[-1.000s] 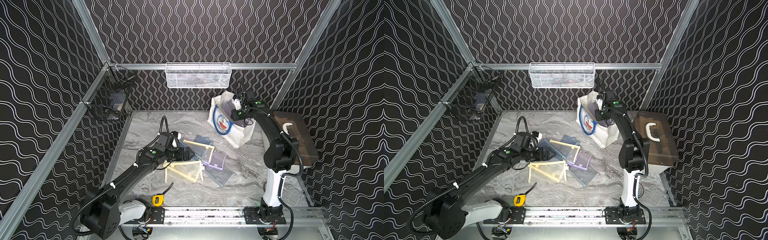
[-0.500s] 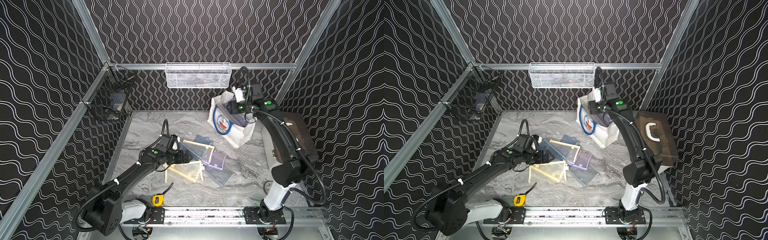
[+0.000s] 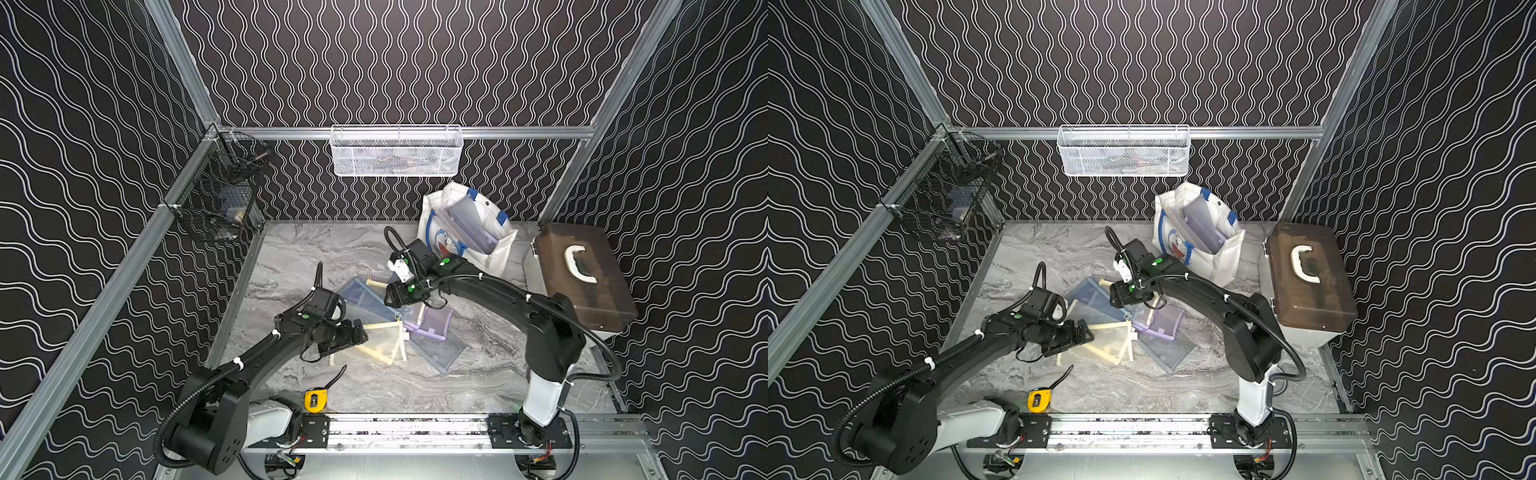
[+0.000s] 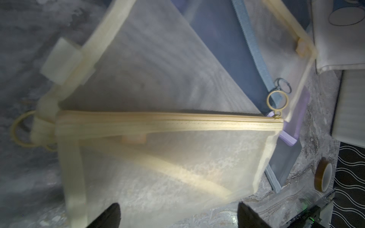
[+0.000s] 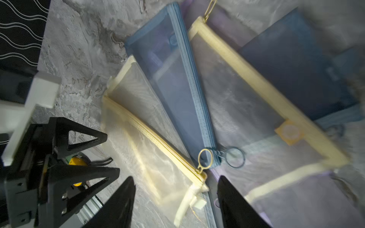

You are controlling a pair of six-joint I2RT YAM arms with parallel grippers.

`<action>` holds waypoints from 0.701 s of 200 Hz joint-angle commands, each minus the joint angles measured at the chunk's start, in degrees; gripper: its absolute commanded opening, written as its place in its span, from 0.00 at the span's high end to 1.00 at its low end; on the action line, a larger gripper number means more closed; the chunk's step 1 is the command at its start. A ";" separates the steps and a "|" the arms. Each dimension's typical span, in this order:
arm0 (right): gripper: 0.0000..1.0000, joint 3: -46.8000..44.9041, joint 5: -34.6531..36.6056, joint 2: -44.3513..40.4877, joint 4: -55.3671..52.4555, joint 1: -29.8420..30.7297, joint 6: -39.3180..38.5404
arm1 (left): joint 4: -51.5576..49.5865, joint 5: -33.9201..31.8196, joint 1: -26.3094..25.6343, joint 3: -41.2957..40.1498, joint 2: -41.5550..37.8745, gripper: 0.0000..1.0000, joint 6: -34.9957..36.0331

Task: Put the pencil pouch into the canvas bag
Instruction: Pick up the pencil pouch.

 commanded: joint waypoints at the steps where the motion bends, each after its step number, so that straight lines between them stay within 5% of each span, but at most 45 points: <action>1: 0.32 1.81 -3.24 3.29 1.64 0.88 0.77 | 0.19 1.43 1.12 -1.03 0.45 0.04 -1.23; 54: 0.33 -0.60 -3.19 5.46 -0.27 1.70 0.49 | 8.68 8.28 4.56 -4.52 4.95 0.06 -4.69; 140: 0.35 -9.49 -3.81 2.31 2.09 2.42 3.61 | 16.30 8.88 4.91 -3.86 12.35 0.06 -4.90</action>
